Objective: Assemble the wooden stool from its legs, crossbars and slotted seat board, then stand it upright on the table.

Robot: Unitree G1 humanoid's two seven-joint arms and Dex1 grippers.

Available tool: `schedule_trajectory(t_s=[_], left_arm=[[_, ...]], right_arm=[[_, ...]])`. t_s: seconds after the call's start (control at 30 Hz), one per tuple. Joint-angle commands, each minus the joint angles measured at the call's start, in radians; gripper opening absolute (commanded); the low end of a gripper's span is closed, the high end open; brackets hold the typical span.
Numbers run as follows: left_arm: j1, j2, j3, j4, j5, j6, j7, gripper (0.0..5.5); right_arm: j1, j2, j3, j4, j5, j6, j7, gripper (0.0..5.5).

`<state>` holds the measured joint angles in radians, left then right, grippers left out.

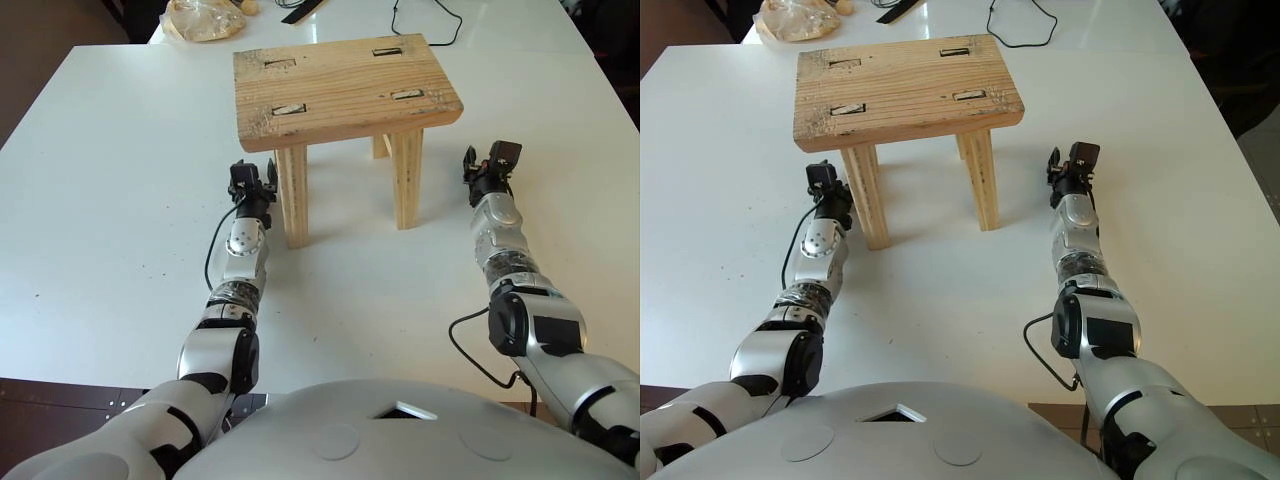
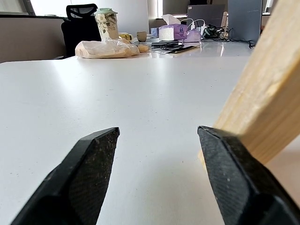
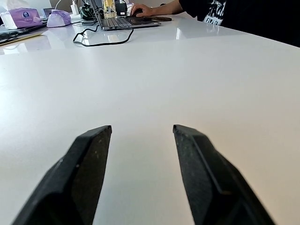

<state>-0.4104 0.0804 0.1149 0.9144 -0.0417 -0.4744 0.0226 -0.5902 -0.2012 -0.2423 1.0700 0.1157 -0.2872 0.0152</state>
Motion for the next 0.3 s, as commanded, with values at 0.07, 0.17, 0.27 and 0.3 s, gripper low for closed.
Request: schedule_trajectory(t_s=[0.07,0.17,0.27,0.3], left_arm=[[-0.007,-0.014,-0.001,0.03,0.002,0.02,-0.002,3.1],[-0.021,-0.007,0.007,0.046,-0.003,0.022,-0.01,3.1],[-0.039,0.001,0.011,0.054,-0.009,0.023,-0.03,3.1],[-0.044,0.002,0.013,0.058,-0.008,0.024,-0.03,3.1]], right_arm=[[-0.026,-0.001,0.003,0.006,-0.006,-0.006,-0.007,2.41],[-0.022,0.002,0.007,0.012,-0.01,-0.007,-0.012,2.41],[-0.013,0.008,0.011,0.004,-0.014,-0.015,-0.024,2.41],[-0.015,0.006,0.008,0.009,-0.012,-0.017,-0.027,2.41]])
